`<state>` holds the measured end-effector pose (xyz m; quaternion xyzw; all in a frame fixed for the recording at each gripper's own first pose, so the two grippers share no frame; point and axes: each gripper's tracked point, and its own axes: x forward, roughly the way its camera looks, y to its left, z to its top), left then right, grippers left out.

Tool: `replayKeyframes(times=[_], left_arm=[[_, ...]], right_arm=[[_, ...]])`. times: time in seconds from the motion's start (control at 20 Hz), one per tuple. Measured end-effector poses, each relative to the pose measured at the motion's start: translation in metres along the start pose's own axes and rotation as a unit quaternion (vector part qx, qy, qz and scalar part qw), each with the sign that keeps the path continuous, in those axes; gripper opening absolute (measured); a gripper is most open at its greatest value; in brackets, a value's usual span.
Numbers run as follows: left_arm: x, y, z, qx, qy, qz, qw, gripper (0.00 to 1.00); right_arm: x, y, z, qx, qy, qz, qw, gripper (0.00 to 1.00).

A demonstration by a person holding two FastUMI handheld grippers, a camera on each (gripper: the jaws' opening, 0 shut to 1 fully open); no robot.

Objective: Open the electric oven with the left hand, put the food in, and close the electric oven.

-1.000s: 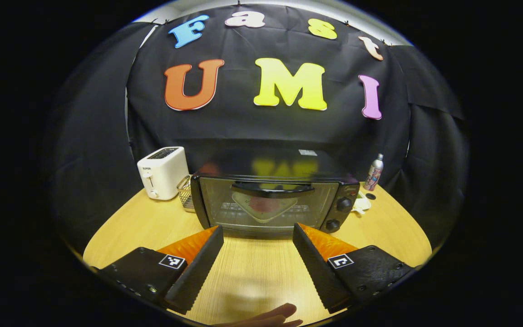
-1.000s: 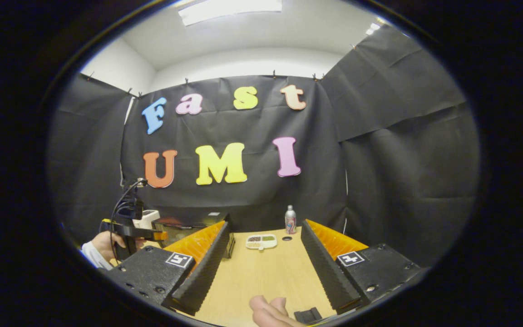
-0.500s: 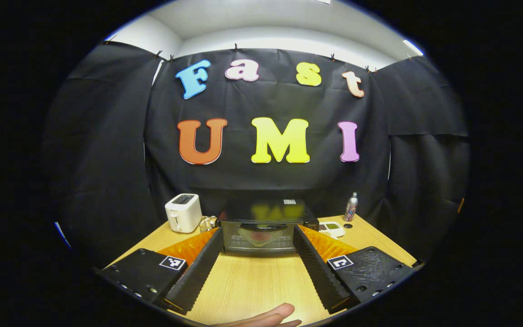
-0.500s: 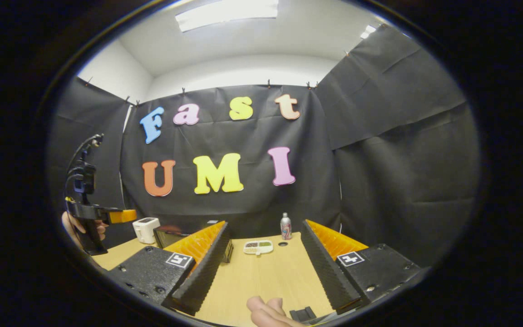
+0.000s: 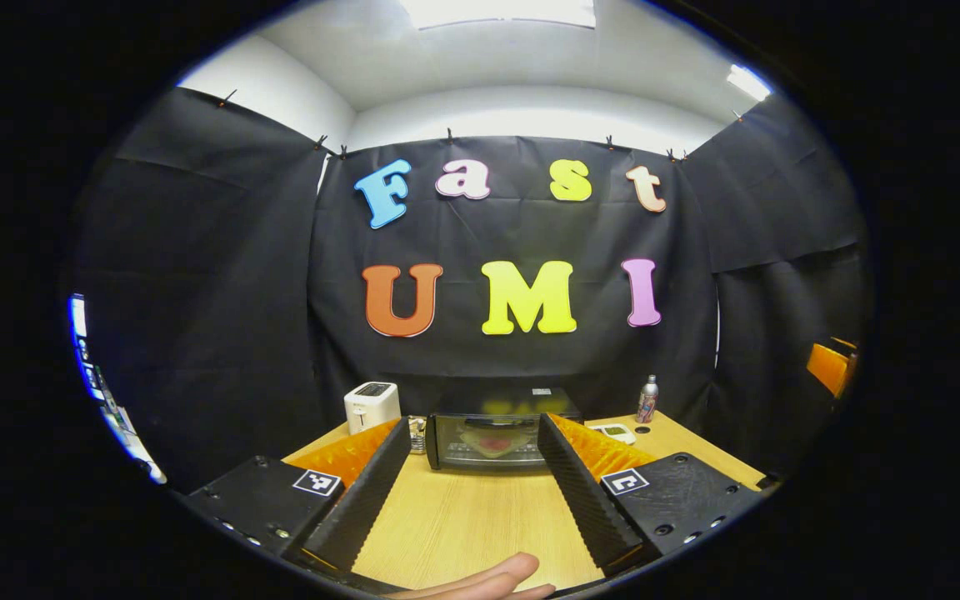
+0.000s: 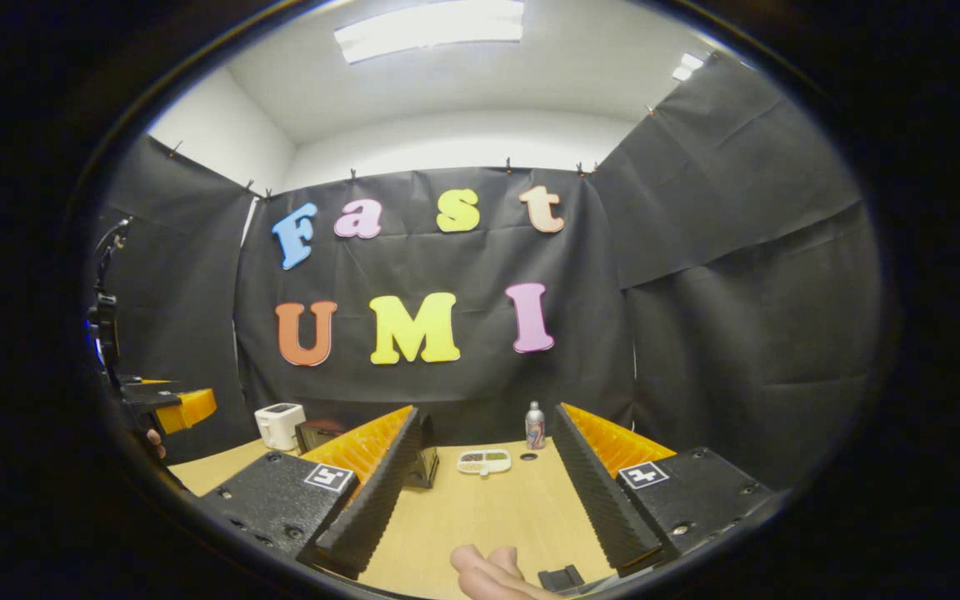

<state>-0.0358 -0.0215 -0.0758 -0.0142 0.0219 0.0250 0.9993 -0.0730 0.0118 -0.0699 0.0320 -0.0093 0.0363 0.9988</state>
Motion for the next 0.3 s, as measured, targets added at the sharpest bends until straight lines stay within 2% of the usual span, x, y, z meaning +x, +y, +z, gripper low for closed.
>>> replayKeyframes(times=[0.15,0.2,0.25,0.3], left_arm=[[-0.015,-0.004,-0.002,-0.002,-0.006,-0.012,1.000,0.97],[-0.018,-0.003,-0.003,0.002,-0.006,-0.013,1.000,0.97],[-0.020,-0.002,-0.005,0.006,-0.004,-0.012,1.000,0.97],[-0.021,0.000,-0.005,0.007,-0.005,-0.010,1.000,0.97]], right_arm=[[0.002,-0.003,-0.005,-0.001,0.013,-0.010,1.000,0.96],[0.004,-0.001,-0.008,0.002,0.018,-0.008,1.000,1.00],[0.005,0.001,-0.010,0.004,0.024,-0.006,1.000,0.96],[0.007,0.002,-0.012,0.007,0.028,-0.005,1.000,0.96]])
